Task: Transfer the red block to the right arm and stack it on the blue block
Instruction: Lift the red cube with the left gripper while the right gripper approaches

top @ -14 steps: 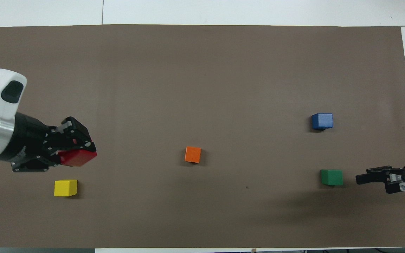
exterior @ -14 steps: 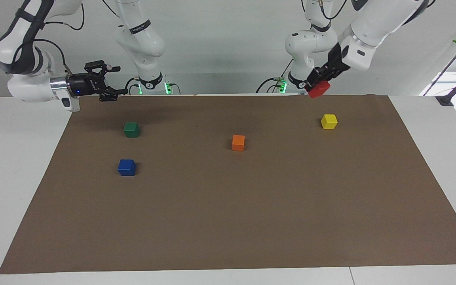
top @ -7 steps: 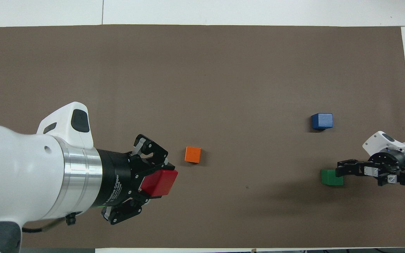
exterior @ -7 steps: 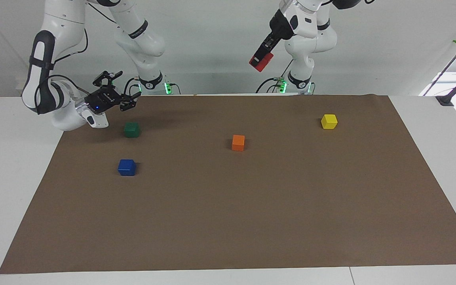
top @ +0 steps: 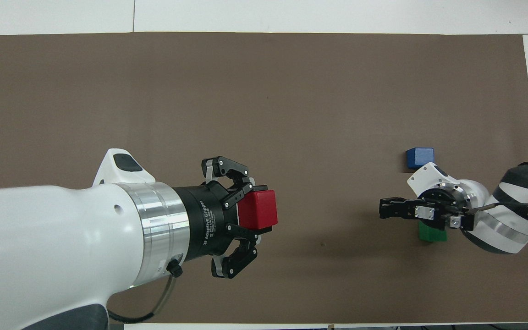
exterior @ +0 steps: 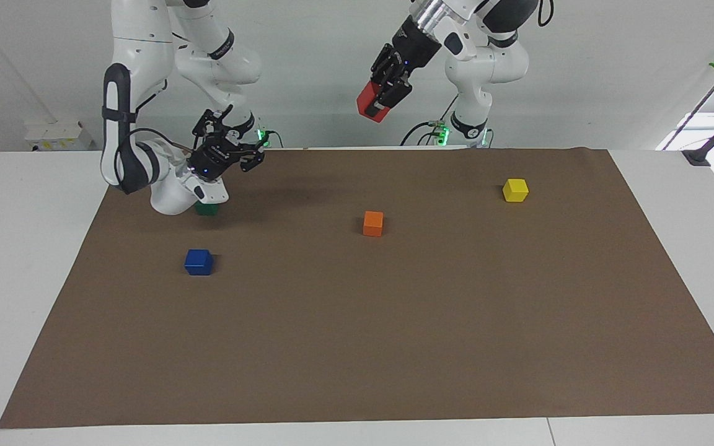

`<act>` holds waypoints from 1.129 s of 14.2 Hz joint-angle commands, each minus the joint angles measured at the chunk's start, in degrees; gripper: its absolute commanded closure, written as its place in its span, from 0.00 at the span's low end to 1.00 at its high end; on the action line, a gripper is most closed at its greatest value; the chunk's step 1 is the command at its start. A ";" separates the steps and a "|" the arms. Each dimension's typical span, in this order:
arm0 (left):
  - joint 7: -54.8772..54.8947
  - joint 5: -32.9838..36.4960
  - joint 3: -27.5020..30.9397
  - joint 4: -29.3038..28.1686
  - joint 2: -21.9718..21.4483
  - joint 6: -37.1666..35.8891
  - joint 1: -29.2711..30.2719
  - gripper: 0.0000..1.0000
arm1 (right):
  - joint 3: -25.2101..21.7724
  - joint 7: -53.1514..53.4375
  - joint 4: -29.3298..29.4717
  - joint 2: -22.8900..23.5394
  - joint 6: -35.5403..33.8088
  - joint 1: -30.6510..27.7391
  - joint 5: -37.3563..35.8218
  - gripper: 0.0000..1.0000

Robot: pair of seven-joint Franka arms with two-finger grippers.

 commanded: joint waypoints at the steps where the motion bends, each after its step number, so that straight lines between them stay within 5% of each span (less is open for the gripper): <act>1: -0.45 -5.52 1.37 -4.35 -2.95 2.21 -1.51 1.00 | 0.13 -0.76 -2.14 -1.73 1.80 3.91 5.64 0.00; 8: 4.57 -8.00 1.37 -8.84 -6.20 2.92 -1.51 1.00 | 0.40 -0.50 -1.79 1.62 3.12 18.32 19.44 0.00; 16: 4.48 -8.00 1.29 -9.37 -6.73 2.83 -1.59 1.00 | 1.01 -0.94 0.49 2.06 10.41 27.65 29.55 0.00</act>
